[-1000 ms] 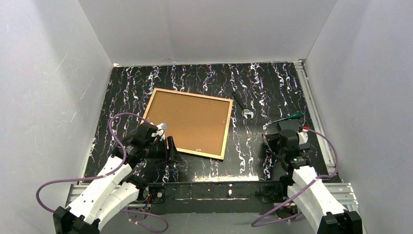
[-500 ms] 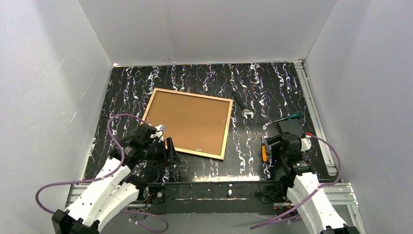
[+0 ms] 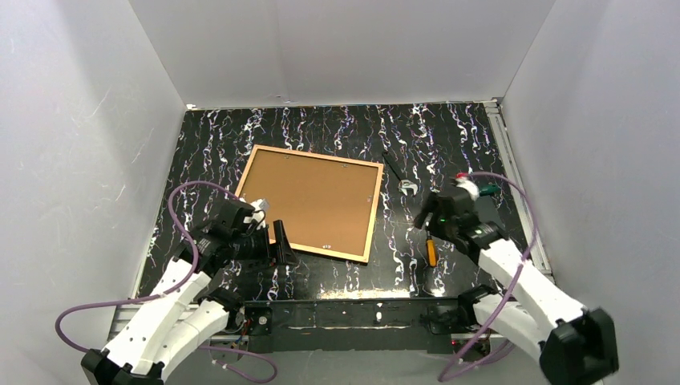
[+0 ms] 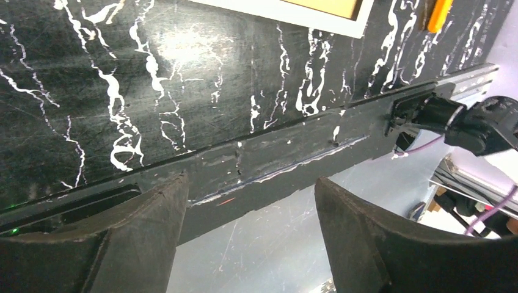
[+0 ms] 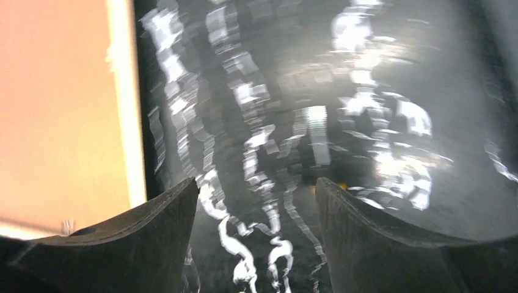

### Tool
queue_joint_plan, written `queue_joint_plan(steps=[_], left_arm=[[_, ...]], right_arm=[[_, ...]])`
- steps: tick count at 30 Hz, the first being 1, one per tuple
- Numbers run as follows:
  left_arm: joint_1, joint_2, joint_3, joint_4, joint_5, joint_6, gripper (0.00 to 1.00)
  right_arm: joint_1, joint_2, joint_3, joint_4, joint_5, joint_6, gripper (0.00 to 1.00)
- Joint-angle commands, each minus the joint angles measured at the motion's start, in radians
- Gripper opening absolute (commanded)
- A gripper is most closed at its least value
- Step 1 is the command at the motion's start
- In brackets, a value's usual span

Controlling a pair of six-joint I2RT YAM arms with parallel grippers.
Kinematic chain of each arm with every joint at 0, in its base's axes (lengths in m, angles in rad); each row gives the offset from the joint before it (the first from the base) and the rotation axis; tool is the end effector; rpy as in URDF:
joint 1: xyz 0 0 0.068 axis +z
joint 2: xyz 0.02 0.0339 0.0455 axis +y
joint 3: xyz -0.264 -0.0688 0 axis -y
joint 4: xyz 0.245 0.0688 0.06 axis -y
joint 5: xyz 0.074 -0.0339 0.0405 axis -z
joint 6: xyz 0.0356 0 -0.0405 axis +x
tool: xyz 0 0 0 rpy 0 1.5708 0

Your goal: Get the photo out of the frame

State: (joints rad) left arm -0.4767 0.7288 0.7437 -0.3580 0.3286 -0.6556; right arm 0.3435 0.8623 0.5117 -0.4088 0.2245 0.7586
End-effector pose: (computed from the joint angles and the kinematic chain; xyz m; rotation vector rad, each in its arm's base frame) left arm 0.1445 -0.0876 0.3167 0.0549 2.0457 -1.0527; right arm 0.1700 0.0524 0.2113 0.5887 2.2497 0.2993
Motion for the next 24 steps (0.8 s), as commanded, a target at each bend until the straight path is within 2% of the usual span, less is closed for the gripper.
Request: queue_joint_plan(steps=[1,2,5,7,10,16,21,24], left_arm=[[0.003,0.022,0.029,-0.112,-0.055,-0.03,0.77],[0.003,0.02,0.035,-0.138,-0.1,-0.055,0.79],[0.004,0.025,0.067,-0.263,-0.285,-0.161,0.96],[0.004,0.038,0.091,-0.318,-0.381,-0.199,0.98],[0.006,0.095,0.146,-0.393,-0.444,-0.24,0.98],[0.041,0.238,0.276,-0.51,-0.427,-0.236,0.98],[0.109,0.255,0.28,-0.463,-0.347,-0.249,0.98],[0.171,0.289,0.274,-0.446,-0.243,-0.275,0.98]], right_arm=[[0.322,0.135,0.162,0.045,0.06,-0.279,0.78],[0.392,0.183,0.193,0.064,0.047,-0.329,0.76],[0.59,0.329,0.288,0.099,0.083,-0.48,0.72],[0.694,0.423,0.346,0.114,0.112,-0.551,0.69],[0.799,0.538,0.413,0.149,0.11,-0.655,0.63],[0.918,0.734,0.521,0.126,0.183,-0.823,0.53],[0.944,0.794,0.54,0.11,0.132,-0.856,0.47],[0.958,0.798,0.528,0.124,0.1,-0.85,0.46]])
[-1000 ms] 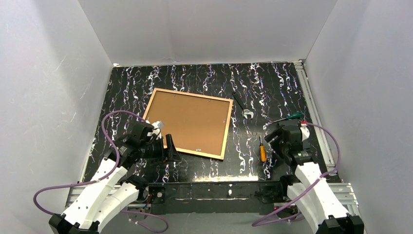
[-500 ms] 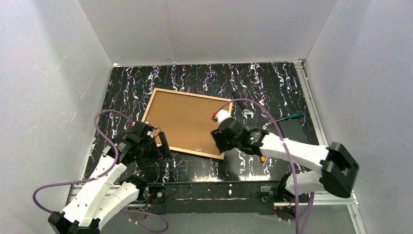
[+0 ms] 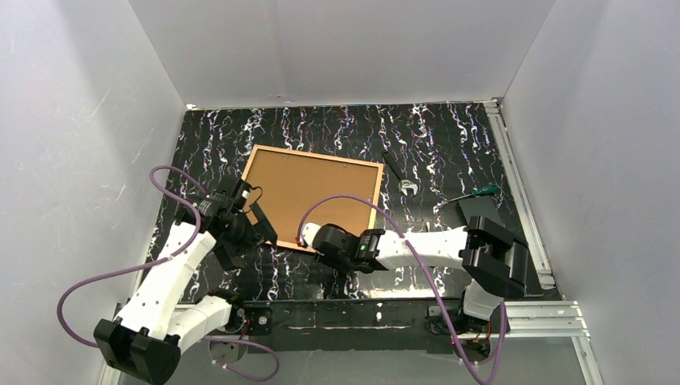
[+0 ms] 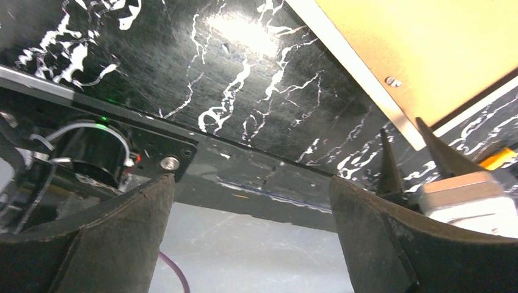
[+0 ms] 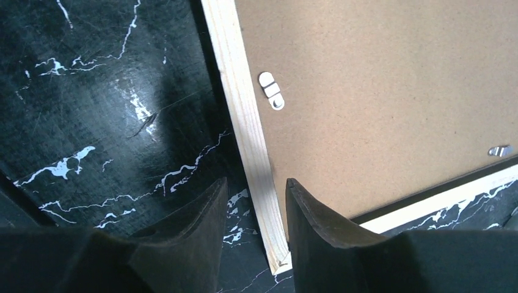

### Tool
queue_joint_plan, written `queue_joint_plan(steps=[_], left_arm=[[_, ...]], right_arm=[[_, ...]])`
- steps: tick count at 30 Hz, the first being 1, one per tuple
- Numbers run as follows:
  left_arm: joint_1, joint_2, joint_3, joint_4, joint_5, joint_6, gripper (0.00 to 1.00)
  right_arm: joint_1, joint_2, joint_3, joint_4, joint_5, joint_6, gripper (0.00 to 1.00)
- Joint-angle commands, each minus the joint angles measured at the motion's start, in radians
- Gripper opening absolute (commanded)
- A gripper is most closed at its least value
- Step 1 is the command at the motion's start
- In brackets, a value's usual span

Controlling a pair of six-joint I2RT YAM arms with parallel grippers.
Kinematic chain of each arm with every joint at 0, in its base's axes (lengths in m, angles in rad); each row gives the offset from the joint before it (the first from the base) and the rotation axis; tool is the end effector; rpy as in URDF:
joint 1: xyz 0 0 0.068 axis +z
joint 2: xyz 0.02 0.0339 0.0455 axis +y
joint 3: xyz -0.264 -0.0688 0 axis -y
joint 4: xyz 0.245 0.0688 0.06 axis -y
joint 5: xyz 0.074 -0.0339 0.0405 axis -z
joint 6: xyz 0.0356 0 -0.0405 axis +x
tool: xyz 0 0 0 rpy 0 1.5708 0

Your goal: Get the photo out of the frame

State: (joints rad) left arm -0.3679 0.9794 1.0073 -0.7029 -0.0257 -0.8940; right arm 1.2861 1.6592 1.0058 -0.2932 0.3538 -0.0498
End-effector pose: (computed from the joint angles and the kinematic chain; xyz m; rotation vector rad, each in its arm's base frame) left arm 0.1884 -0.0717 0.3310 -0.6190 2.2435 -0.6355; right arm 0.1065 0.3201 0.1880 -1.3976 1.9982 0.1005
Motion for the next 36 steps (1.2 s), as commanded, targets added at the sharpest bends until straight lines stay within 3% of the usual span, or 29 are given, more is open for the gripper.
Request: queue_joint_plan(steps=[1,7,11,16,23,30,36], left_arm=[[0.087,0.048,0.005,-0.094,0.145,-0.047,0.98],[0.184,0.056,-0.071,-0.007,0.278,-0.143,0.98],[0.229,0.058,-0.142,0.085,0.383,-0.214,0.98],[0.251,0.07,-0.178,0.13,0.405,-0.247,0.98],[0.268,0.078,-0.21,0.152,0.408,-0.239,0.98],[0.3,0.071,-0.233,0.133,0.374,-0.194,0.98],[0.325,0.084,-0.245,0.143,0.382,-0.162,0.98]], right_arm=[[0.02,0.003,0.032,0.014,-0.034,-0.038,0.46],[0.03,0.02,0.032,0.018,-0.013,-0.033,0.37],[0.03,0.037,0.024,0.028,0.0,-0.035,0.37],[0.041,0.053,0.017,0.044,0.05,-0.034,0.33],[0.059,0.056,0.034,0.037,0.144,-0.047,0.47],[0.059,0.017,0.014,0.074,0.122,-0.065,0.52],[0.058,0.08,0.008,0.095,0.096,-0.044,0.52]])
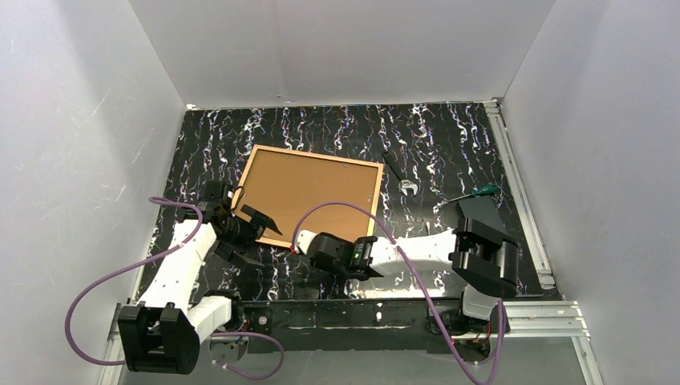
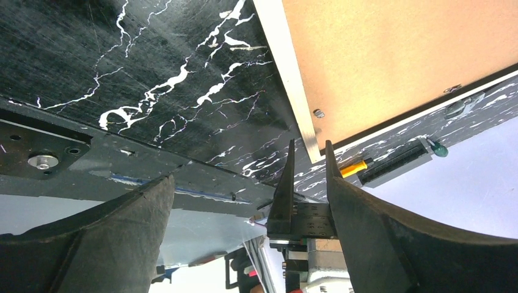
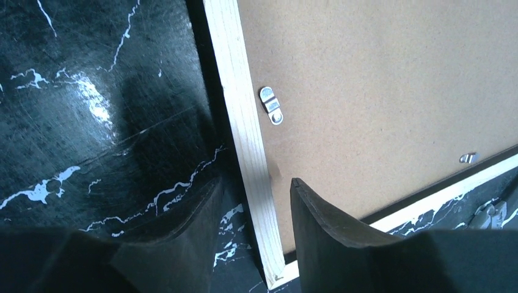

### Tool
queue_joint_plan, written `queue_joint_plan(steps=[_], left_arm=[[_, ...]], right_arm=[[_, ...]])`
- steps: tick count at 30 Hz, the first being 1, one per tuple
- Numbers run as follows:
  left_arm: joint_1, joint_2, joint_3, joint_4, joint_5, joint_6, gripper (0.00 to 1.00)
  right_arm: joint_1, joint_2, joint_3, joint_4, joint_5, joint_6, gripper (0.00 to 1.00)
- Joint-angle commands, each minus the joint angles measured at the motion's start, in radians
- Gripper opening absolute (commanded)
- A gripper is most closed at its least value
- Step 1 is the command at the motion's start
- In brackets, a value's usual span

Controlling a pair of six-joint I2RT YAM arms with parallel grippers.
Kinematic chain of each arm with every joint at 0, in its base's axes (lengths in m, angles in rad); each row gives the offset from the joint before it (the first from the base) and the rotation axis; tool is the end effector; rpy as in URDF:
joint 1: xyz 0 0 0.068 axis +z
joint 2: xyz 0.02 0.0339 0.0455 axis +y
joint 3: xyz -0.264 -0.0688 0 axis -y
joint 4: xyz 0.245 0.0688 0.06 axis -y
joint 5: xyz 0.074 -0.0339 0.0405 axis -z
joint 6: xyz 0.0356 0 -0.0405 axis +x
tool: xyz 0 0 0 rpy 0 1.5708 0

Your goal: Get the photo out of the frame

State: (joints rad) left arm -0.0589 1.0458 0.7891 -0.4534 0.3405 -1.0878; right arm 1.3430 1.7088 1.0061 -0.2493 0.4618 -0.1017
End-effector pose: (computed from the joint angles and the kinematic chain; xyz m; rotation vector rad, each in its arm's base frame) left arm 0.2204 -0.0249 0.2677 -1.0261 2.2042 -0.9536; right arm 0.0930 0.3310 0.1762 -1.4402 1.9049 -0.0127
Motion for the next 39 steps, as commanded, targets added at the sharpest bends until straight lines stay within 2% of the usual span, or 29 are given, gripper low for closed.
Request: queue_joint_plan(steps=[1,7,9,17,19,30,39], left_arm=[[0.019,0.024,-0.029,-0.103,0.023,0.035,0.98],[0.033,0.059,-0.035,-0.078,0.067,0.05,0.98],[0.034,0.062,-0.038,-0.07,0.072,0.051,0.98],[0.045,0.086,-0.063,-0.011,0.117,0.042,0.98],[0.047,0.093,-0.067,0.007,0.13,0.042,0.98],[0.057,0.078,-0.204,0.251,0.243,-0.013,0.98],[0.057,-0.135,-0.389,0.444,0.203,-0.139,1.0]], right_arm=[[0.001,0.039,0.007,0.057,-0.012,0.012,0.51],[0.001,0.077,0.014,0.055,-0.017,0.03,0.45],[0.001,0.082,0.017,0.051,-0.016,0.031,0.4],[0.001,0.03,0.021,0.052,-0.019,0.033,0.12],[0.001,0.016,0.03,0.045,-0.023,0.032,0.01],[-0.031,-0.124,0.033,0.045,-0.106,0.082,0.01],[-0.07,-0.19,0.055,0.021,-0.231,0.125,0.01]])
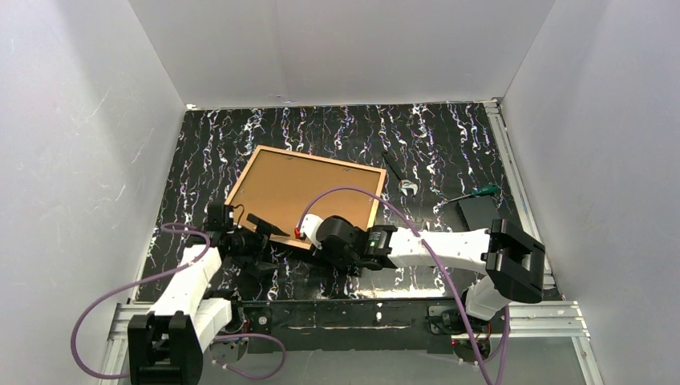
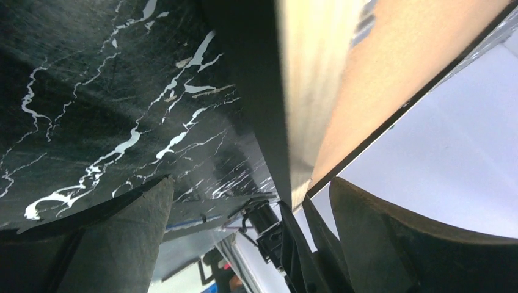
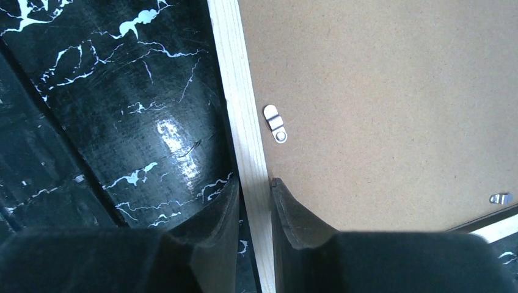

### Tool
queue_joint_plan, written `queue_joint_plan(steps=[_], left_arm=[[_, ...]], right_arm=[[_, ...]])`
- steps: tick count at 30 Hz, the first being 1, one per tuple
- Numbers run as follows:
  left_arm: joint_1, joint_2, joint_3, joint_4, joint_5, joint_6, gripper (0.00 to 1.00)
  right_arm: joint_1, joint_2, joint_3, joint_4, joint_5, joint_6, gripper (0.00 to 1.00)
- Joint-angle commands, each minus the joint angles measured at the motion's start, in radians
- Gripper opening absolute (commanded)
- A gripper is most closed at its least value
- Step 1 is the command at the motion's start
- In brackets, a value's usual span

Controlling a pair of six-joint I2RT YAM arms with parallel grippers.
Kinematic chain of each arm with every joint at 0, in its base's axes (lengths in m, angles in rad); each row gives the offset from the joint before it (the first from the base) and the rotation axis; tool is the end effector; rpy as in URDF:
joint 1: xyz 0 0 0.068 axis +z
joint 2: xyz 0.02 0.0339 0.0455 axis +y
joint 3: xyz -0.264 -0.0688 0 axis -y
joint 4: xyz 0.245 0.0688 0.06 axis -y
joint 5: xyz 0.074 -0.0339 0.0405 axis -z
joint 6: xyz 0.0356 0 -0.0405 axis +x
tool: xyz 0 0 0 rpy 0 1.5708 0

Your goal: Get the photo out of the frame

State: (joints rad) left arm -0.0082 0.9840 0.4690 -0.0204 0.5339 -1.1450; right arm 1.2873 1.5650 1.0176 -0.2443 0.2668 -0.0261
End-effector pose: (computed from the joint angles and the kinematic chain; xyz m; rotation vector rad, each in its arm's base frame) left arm 0.2064 -0.0198 0.2115 -0.9170 2.0875 -1.2160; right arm 0.1027 0.3190 0.2241 -1.3294 1.9362 0.3135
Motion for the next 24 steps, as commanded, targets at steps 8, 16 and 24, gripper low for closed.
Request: queue_joint_plan(steps=[8,16,24], left_arm=[[0.007,-0.158,-0.091,0.112,-0.03,-0.126,1.0],[0.007,-0.163,-0.174,0.287,-0.062,-0.233,0.89],[0.007,-0.157,-0.189,0.352,-0.073,-0.273,0.71]], right_arm=[[-0.02,-0.009,0.078,0.007,-0.085,0.087,0.01],[-0.023,0.018,0.114,0.009,-0.105,0.129,0.01],[-0.023,0.039,0.133,0.007,-0.106,0.147,0.01]])
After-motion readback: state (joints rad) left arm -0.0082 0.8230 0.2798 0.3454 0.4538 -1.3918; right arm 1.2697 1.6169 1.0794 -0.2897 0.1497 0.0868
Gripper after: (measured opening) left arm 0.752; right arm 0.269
